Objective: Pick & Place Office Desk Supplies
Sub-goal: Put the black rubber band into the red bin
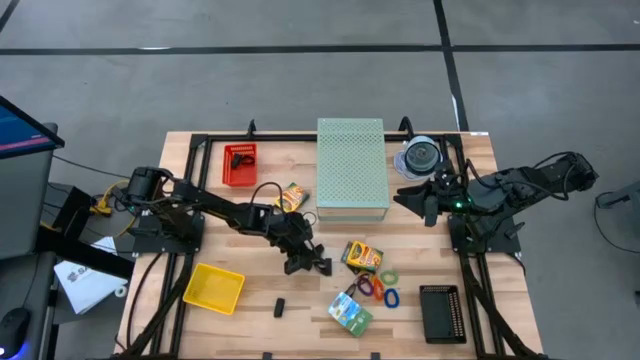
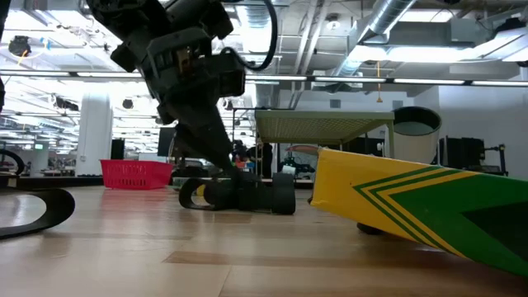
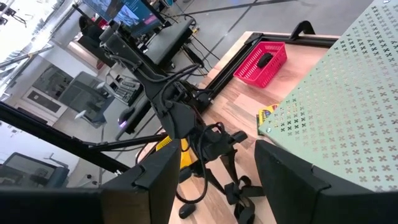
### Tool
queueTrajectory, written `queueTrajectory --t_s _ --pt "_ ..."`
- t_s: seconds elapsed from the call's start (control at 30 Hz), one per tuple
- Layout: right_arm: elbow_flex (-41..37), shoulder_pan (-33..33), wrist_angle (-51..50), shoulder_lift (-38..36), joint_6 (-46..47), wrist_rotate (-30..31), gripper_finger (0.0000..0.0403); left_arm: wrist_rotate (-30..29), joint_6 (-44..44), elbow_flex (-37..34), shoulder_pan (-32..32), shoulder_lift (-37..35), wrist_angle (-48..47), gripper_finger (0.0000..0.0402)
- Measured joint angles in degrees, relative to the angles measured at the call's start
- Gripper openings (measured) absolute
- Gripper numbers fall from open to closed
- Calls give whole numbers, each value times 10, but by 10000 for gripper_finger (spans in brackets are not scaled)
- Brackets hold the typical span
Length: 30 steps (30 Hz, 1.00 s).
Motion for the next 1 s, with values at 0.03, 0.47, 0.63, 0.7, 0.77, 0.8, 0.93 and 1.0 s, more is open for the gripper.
queueTrajectory --t_s 0.03,0.47,0.63,0.7,0.77,0.8,0.93,1.0 --pt "0 0 0 0 0 0 202 0 3 0 0 0 -1 159" --pt "0 0 1 0 6 0 202 -34 58 0 4 -48 -31 159" --pt "0 0 0 0 6 0 202 -16 64 0 7 -51 -81 159" --pt "0 0 -1 0 6 0 202 -13 65 0 7 -47 -84 159" --pt "0 0 -1 0 6 0 202 -13 65 0 7 -45 -86 159" --pt "0 0 -2 0 6 0 202 -13 66 0 7 -45 -83 159" --pt "0 0 -2 0 6 0 202 -7 77 0 7 -41 -89 159" --pt "0 0 -2 0 6 1 202 -2 80 0 7 -36 -83 159"
